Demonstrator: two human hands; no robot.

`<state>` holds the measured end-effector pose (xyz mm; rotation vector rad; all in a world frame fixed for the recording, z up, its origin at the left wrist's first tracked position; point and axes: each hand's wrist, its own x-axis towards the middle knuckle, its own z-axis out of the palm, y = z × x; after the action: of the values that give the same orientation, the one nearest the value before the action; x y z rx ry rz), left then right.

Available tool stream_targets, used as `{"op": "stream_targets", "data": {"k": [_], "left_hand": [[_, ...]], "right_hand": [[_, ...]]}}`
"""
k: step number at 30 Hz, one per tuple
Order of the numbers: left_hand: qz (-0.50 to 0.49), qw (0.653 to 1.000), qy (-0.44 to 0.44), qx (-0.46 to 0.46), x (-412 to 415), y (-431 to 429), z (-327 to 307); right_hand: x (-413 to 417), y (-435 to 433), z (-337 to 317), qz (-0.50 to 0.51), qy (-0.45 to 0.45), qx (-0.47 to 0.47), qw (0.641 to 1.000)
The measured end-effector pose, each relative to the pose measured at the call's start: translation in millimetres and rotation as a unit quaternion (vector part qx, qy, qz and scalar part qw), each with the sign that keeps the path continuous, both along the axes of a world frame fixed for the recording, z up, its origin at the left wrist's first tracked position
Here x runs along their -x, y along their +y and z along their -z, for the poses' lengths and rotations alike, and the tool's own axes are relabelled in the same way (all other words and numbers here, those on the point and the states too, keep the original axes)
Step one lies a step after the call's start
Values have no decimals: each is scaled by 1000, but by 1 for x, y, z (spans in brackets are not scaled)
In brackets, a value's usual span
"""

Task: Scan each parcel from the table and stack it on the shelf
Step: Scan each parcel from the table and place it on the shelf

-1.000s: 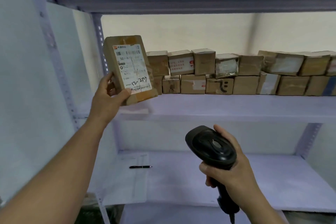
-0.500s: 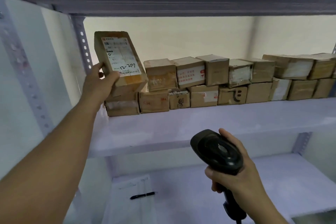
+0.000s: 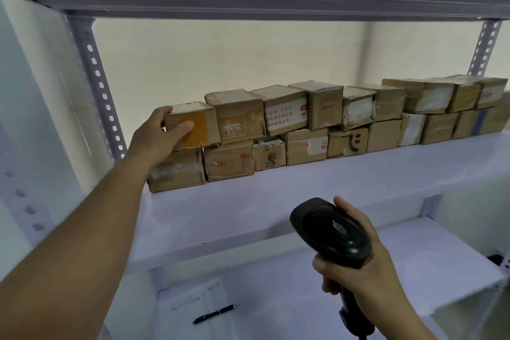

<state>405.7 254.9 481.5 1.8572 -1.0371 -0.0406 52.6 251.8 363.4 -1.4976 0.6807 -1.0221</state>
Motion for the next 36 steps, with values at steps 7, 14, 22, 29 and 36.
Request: {"op": "stream_targets", "data": {"k": [7, 14, 22, 29, 36], "left_hand": [[13, 1000, 2, 14, -6, -4, 7], [-56, 996, -37, 59, 11, 1, 15], [-97, 963, -195, 158, 71, 13, 30], [8, 964, -210, 161, 164, 9, 64], [62, 986, -109, 110, 283, 12, 124]], "right_hand": [[-6, 7, -1, 18, 3, 13, 1000], [5, 8, -1, 23, 8, 36, 999], [37, 8, -4, 9, 3, 51, 999], [80, 9, -6, 13, -6, 60, 998], [151, 13, -1, 34, -14, 59, 998]]}}
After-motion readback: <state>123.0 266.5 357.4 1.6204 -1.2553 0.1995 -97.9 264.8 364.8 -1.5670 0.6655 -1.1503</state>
